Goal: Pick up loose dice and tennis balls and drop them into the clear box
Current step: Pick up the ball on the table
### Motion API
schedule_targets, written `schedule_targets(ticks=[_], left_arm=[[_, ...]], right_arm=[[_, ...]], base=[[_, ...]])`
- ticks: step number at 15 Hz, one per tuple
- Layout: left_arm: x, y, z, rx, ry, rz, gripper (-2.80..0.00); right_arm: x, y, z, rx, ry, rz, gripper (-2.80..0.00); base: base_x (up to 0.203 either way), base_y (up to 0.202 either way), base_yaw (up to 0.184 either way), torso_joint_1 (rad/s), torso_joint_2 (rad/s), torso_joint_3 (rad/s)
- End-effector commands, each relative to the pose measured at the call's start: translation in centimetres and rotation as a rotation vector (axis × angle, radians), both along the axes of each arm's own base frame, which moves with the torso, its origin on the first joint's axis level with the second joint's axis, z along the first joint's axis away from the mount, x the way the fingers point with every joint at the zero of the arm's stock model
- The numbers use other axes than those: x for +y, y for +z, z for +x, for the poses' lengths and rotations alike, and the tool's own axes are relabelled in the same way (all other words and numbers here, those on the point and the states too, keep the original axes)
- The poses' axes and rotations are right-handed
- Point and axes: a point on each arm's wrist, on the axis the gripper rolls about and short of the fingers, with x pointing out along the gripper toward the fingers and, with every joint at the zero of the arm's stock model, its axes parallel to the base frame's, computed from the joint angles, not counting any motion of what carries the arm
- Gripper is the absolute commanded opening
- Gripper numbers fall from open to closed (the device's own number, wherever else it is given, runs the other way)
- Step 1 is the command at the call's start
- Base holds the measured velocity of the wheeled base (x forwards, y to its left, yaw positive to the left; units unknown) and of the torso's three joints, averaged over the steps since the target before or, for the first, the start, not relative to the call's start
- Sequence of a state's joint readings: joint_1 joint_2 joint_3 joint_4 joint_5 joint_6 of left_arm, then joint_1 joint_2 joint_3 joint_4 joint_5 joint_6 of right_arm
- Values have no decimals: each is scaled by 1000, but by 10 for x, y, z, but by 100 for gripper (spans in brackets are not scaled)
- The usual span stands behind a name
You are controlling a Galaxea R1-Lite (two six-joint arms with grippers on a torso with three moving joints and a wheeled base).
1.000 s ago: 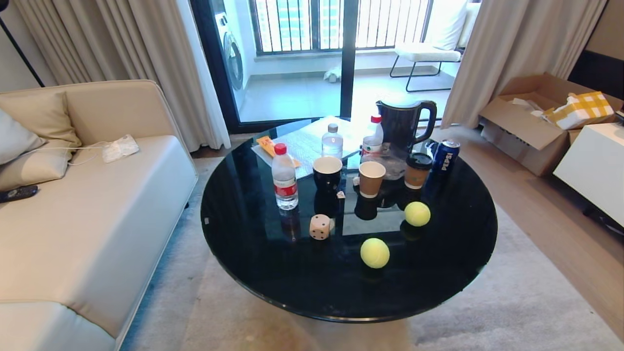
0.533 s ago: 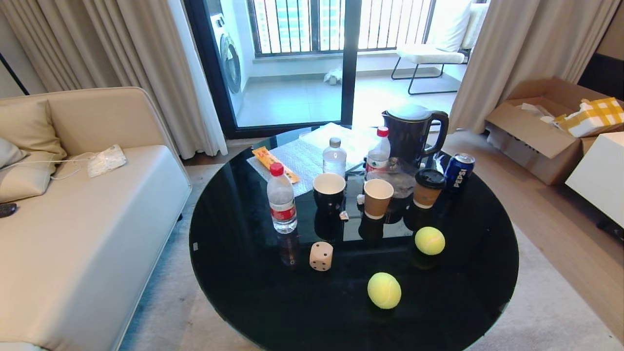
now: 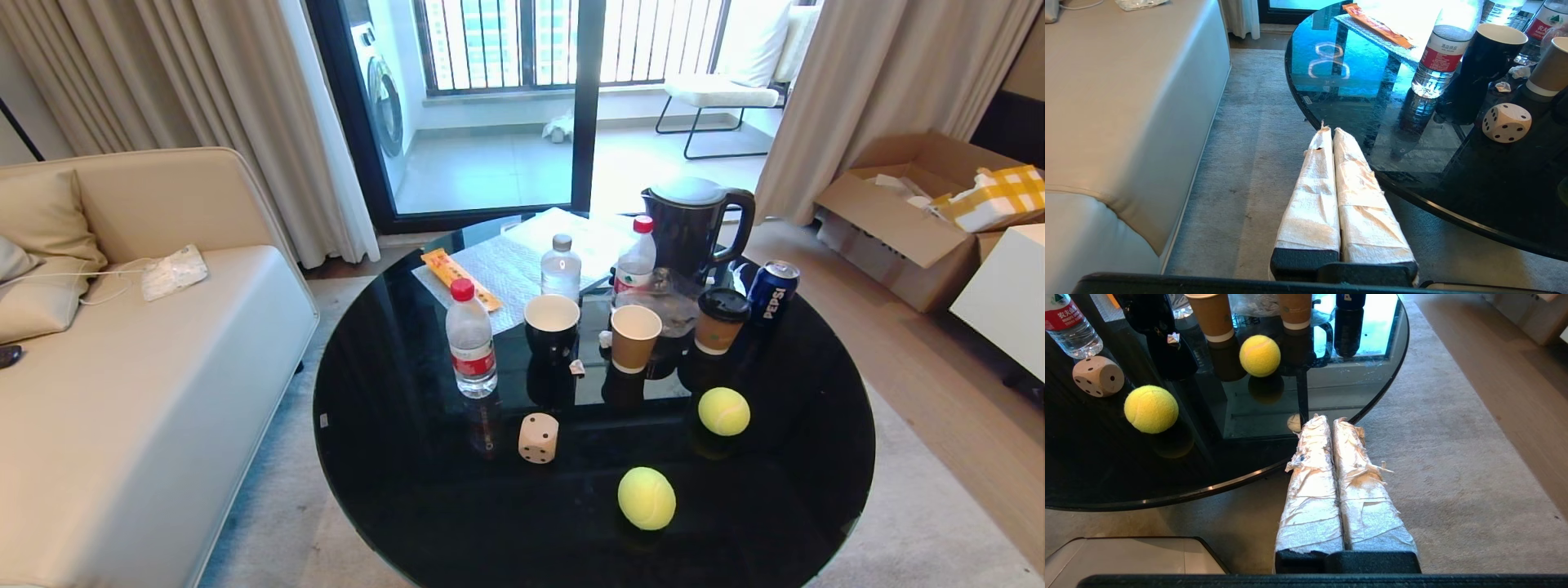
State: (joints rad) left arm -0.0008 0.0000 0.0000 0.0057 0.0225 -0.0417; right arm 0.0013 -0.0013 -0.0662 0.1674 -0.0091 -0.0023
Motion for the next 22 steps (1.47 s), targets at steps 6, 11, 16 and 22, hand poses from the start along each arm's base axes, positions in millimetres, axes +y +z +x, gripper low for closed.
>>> schedule_targets(ticks=[6, 11, 16, 22], left_arm=[[0, 0, 0, -1, -21, 29, -280], [0, 0, 0, 1, -14, 12, -280], [0, 0, 0, -1, -11, 11, -280], [0, 0, 0, -1, -13, 9, -280]], right_arm=[[0, 0, 0, 4, 0, 1, -280], [0, 0, 0, 3, -3, 1, -280], [0, 0, 0, 4, 0, 1, -280], [0, 0, 0, 4, -6, 0, -280]], base=[[0, 0, 0, 0, 0, 0], [0, 0, 0, 0, 0, 0], [0, 0, 0, 0, 0, 0], [0, 0, 0, 4, 2, -76]])
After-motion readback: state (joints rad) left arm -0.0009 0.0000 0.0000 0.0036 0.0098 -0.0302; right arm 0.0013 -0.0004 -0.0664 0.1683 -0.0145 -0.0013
